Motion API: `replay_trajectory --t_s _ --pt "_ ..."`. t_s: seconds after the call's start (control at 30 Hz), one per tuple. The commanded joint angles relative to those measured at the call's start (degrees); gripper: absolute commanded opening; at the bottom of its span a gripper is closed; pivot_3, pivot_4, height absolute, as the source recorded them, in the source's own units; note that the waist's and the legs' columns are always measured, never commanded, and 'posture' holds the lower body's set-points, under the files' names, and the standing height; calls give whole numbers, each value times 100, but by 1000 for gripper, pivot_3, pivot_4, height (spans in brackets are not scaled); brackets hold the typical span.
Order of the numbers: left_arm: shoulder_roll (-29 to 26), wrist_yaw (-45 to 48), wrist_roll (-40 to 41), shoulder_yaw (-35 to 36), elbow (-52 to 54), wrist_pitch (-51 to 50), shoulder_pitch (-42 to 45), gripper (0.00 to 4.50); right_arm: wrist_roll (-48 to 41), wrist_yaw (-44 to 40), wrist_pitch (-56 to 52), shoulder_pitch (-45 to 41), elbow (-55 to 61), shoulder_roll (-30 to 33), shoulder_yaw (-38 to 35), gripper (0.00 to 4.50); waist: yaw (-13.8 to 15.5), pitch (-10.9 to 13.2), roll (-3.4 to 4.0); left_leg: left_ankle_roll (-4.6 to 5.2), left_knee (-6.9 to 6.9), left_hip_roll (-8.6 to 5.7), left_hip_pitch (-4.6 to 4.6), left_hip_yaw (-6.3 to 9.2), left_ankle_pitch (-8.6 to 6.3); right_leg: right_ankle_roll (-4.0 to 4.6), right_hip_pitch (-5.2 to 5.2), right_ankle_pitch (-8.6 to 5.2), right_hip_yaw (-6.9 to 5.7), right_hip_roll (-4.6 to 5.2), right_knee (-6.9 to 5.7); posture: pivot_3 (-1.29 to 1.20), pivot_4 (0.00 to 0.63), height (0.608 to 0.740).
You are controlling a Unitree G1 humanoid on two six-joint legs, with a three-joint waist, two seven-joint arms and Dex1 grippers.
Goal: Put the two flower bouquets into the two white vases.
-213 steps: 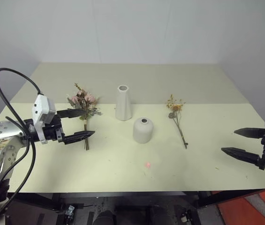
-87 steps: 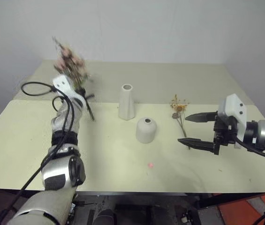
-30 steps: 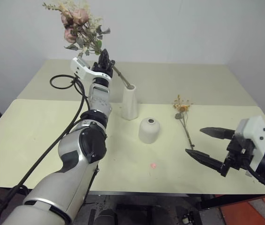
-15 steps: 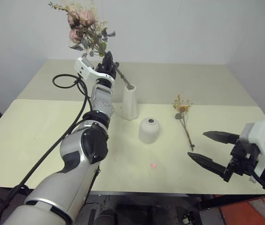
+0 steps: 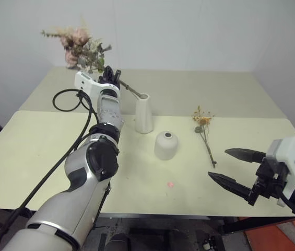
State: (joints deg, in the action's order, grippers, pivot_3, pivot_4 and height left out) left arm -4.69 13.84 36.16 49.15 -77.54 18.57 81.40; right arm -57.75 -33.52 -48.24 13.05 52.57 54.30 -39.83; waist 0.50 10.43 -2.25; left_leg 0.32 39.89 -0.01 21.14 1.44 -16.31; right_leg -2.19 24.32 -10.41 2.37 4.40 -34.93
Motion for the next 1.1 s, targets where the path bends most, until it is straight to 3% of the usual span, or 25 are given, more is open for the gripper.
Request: replay_trajectory --t_s 0.03,0.47,0.87,1.1 --pt "34 0 78 57 40 50 259 99 -111 38 114 7 97 44 -260 4500 0 0 0 0 0 0 0 0 0 0 0 0 0 0 1 0 150 740" --pt "30 163 354 157 57 -48 521 99 -53 177 179 176 172 -51 -169 4500 0 0 0 0 0 -1 2 0 0 -1 0 0 0 0 2 0 150 740" --pt "185 -10 34 -105 10 -4 357 99 -387 399 166 609 494 -201 -625 4500 8 0 -1 0 0 -2 3 0 0 -1 0 0 0 1 2 0 150 740" --pt "164 -71 -587 -587 2 148 338 99 -748 570 275 967 675 -265 -1019 4500 7 0 -2 0 0 -3 1 -1 0 -2 -3 0 1 1 3 0 150 740"
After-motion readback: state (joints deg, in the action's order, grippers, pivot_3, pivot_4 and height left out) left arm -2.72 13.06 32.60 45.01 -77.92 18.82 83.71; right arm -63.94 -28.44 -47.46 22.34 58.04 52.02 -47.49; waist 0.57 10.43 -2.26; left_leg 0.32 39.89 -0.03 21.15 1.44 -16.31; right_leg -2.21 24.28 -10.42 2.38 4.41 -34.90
